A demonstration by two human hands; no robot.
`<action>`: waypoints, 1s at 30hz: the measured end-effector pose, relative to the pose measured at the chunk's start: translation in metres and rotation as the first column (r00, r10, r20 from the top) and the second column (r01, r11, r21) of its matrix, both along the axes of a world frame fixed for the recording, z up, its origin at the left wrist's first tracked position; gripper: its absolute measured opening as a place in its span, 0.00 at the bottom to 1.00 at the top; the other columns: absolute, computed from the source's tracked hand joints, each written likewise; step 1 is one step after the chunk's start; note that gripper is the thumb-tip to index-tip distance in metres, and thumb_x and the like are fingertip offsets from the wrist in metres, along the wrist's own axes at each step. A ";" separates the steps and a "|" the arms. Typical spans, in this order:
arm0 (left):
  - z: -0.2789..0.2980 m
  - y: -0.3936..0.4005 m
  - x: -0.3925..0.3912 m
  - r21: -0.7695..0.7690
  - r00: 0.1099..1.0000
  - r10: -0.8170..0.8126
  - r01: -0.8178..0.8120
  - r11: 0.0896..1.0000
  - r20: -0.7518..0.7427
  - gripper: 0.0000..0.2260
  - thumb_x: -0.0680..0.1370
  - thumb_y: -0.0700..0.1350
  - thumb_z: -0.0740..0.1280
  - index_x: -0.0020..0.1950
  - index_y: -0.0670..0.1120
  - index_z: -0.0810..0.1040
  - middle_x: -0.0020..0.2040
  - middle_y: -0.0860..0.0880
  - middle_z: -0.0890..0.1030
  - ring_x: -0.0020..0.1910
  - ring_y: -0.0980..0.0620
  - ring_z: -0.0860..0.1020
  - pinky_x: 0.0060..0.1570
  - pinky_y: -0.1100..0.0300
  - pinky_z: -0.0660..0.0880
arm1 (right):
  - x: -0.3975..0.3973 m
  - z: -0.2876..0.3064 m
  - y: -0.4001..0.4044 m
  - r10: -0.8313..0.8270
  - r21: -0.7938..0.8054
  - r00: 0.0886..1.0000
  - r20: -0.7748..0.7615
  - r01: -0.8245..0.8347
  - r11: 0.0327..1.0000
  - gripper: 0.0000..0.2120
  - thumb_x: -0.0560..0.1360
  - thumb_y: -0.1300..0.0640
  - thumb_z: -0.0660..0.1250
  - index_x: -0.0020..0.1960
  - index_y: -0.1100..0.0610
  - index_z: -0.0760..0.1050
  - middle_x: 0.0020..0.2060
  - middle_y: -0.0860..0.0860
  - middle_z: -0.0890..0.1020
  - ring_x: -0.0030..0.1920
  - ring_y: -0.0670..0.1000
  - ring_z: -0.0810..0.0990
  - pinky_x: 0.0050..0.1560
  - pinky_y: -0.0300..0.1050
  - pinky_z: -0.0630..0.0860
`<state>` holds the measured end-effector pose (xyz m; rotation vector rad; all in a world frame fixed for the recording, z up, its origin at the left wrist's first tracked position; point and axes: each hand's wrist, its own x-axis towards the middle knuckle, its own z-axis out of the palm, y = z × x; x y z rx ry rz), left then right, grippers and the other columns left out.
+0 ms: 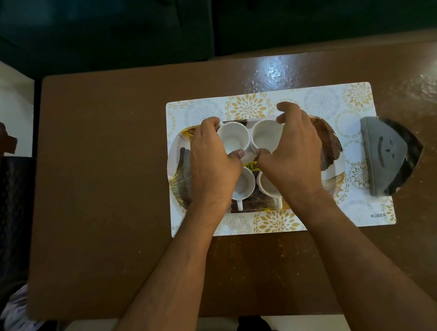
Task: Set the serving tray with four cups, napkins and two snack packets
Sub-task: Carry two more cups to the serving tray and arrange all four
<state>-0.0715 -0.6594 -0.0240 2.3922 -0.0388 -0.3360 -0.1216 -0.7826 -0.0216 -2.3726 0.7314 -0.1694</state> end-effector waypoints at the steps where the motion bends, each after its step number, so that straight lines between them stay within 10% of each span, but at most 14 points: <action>1: 0.000 0.001 0.000 -0.017 1.000 -0.011 0.011 1.000 -0.008 0.33 0.71 0.40 0.81 0.73 0.46 0.72 0.69 0.48 0.78 0.68 0.47 0.76 0.58 0.59 0.73 | 0.000 0.001 0.000 0.003 0.019 1.000 0.017 -0.004 1.000 0.39 0.64 0.63 0.75 0.73 0.59 0.69 0.62 0.56 0.79 0.63 0.58 0.77 0.60 0.53 0.73; 30: -0.004 -0.006 -0.010 0.007 1.000 -0.002 0.002 1.000 0.000 0.35 0.72 0.46 0.81 0.76 0.46 0.71 0.72 0.48 0.76 0.72 0.48 0.73 0.61 0.64 0.66 | -0.008 -0.009 0.000 -0.008 0.012 0.999 0.032 0.007 1.000 0.40 0.67 0.59 0.76 0.76 0.62 0.66 0.64 0.58 0.78 0.65 0.59 0.76 0.62 0.48 0.70</action>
